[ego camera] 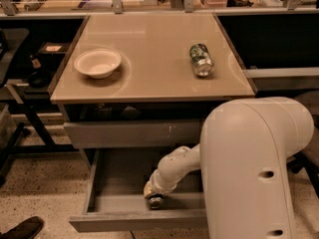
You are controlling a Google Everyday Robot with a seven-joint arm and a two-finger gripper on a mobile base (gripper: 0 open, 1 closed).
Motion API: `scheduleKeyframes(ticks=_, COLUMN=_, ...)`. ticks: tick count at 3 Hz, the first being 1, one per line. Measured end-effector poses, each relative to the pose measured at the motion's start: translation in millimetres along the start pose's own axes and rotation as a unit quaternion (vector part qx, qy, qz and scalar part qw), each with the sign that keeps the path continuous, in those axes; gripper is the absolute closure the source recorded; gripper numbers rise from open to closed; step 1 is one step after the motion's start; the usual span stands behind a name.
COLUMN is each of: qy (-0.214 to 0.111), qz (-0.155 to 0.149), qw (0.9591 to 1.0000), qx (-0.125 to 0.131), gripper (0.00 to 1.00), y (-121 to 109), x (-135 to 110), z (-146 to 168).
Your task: Place pepsi can into middle drawer
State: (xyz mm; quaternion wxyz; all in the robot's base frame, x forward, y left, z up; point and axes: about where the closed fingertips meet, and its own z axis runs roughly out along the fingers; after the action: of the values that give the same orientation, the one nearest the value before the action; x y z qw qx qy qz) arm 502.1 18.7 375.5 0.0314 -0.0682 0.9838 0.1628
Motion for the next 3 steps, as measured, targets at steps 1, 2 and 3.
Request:
scheduleKeyframes(ticks=1, qy=0.000, qz=0.000, qw=1.0000, qx=0.000, gripper=0.34, y=0.0, x=0.0, z=0.0)
scheduleKeyframes(ticks=2, qy=0.000, qz=0.000, qw=1.0000, qx=0.000, gripper=0.11, y=0.0, x=0.0, z=0.0)
scheduleKeyframes(ticks=3, qy=0.000, qz=0.000, qw=1.0000, qx=0.000, gripper=0.00, y=0.0, x=0.0, z=0.1)
